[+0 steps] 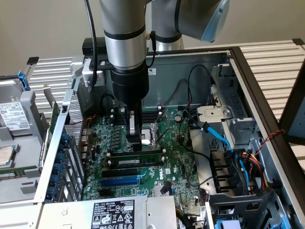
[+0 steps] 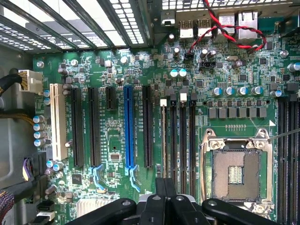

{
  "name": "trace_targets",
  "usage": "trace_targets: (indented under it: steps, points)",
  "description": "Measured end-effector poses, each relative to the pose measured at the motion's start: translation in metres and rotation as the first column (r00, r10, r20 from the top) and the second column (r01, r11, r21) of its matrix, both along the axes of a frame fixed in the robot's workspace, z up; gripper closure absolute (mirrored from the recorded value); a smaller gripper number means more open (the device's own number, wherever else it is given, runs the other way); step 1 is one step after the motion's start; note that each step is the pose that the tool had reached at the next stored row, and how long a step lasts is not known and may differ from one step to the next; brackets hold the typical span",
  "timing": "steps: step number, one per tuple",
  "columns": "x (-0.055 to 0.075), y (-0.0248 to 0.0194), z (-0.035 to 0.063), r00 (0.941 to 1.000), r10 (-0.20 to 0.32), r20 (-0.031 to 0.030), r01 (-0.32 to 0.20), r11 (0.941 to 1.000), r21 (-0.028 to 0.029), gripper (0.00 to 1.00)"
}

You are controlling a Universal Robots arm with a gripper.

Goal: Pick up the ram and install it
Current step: 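Press down the ram until it locks into place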

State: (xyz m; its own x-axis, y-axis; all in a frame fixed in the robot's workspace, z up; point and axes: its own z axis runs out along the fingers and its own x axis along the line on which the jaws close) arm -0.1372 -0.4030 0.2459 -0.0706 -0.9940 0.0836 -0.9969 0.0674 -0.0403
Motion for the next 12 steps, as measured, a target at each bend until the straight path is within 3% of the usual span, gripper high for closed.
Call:
trace_targets:
  steps: [7, 12]
  points:
    - [0.0000, 0.0000, 0.0013, 0.9978, -0.067, -0.0009, 0.067, 0.9978, 0.0000, 0.89]
    - [0.0000, 0.0000, 0.0013, 0.9910, -0.134, -0.0026, 0.134, 0.9910, -0.0003, 0.89]
